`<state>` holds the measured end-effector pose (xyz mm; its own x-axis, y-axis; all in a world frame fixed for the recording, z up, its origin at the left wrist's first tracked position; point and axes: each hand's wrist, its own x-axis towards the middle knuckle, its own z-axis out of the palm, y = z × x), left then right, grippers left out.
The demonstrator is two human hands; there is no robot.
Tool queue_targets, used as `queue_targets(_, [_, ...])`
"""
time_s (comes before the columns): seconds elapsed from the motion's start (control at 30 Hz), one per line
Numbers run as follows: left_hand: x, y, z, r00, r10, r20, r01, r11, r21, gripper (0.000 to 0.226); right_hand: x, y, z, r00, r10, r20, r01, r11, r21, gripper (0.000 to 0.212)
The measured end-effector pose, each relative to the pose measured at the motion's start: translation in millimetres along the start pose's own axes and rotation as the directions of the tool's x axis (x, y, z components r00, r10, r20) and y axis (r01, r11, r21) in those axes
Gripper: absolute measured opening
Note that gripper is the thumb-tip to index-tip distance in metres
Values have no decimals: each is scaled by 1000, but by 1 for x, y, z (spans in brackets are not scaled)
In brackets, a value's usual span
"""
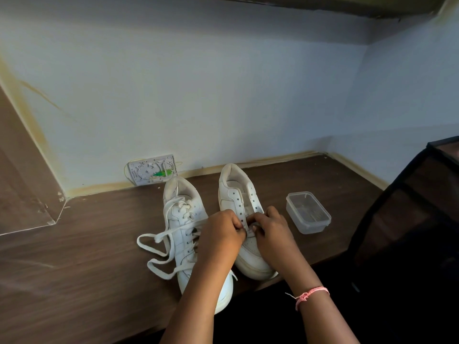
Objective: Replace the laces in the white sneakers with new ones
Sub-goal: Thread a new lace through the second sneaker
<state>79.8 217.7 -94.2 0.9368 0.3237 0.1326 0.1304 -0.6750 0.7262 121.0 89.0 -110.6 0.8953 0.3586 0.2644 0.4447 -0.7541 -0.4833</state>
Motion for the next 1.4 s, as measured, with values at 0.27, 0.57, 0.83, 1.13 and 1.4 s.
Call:
queue_targets(0.27, [2,-8,6,998,60,-17,-61,996,-58,17,1,3,-2,1000,-11,28,9,998,56,25])
queue_targets(0.57, [-1,-6,6,993,110,-28,-113,989,-99,31,1,-3,-3,997,-4,79,11,996,-92,21])
queue_targets(0.83, [0,-5,-3,994,103,-47,-108,985,-135,13,-1,-6,-2,999,5,33,-2,995,-99,19])
queue_targets(1.13, [0,-9,3,992,93,-82,-101,989,-103,27,4,2,-3,997,8,81,-7,1000,-9,24])
queue_targets(1.4, [-1,-10,12,984,169,-60,-171,985,-33,34,5,1,-1,998,-10,60,14,998,-62,19])
